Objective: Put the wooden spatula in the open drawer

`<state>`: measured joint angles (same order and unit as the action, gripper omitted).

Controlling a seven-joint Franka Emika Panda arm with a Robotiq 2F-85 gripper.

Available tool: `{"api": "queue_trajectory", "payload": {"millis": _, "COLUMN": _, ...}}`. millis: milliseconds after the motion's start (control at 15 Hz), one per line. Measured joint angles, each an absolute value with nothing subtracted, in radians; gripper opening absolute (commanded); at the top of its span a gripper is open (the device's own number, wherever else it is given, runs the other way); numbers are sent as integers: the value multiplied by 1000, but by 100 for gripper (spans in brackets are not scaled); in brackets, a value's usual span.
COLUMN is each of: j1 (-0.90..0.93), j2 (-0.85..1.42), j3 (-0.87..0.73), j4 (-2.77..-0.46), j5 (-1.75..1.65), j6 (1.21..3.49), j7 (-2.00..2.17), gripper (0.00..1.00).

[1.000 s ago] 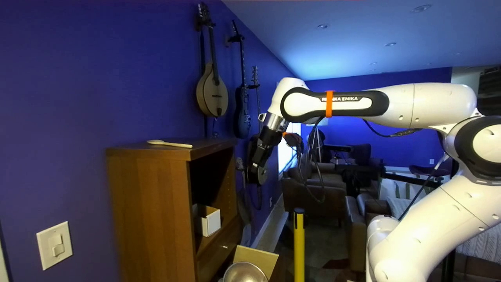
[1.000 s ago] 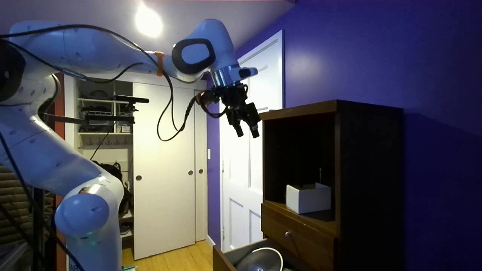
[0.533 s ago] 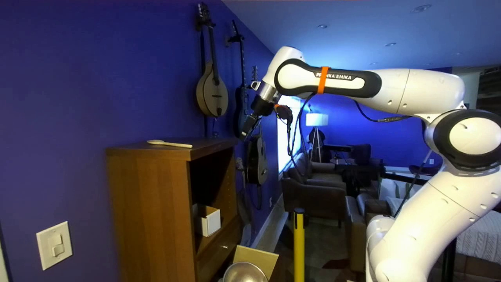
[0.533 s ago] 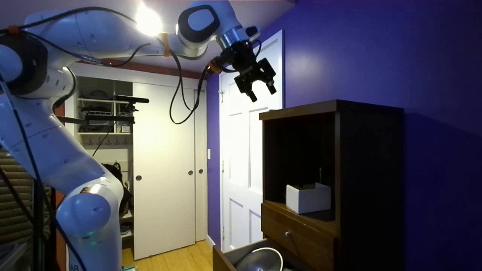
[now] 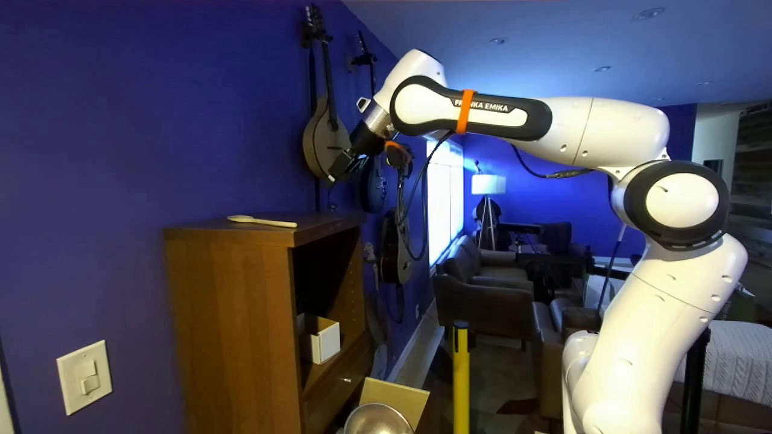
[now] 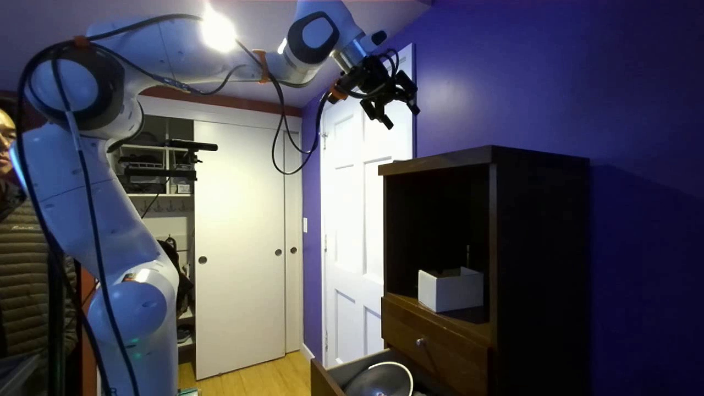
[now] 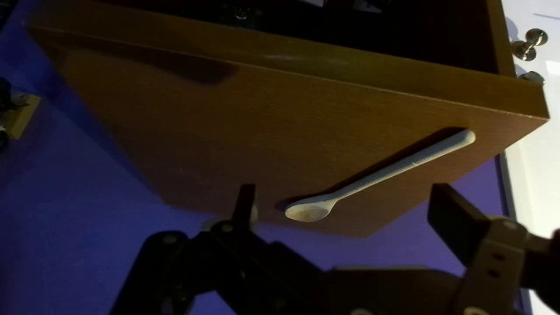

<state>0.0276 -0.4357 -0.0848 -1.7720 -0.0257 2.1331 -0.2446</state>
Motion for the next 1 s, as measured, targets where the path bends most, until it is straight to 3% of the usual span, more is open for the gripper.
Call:
{"api": "queue_trajectory", "payload": {"millis": 667, "j1": 19, "j2": -296, "j3": -9, "j4": -1659, "j5": -35, "j6": 2124, "j7": -67, "gripper": 100}}
{"api": "queue_trajectory", "payload": {"millis": 1000, "j1": 20, "j2": -186, "j3": 40, "j4": -1529, "j5": -37, "j6": 1996, "j7": 61, "gripper": 100}}
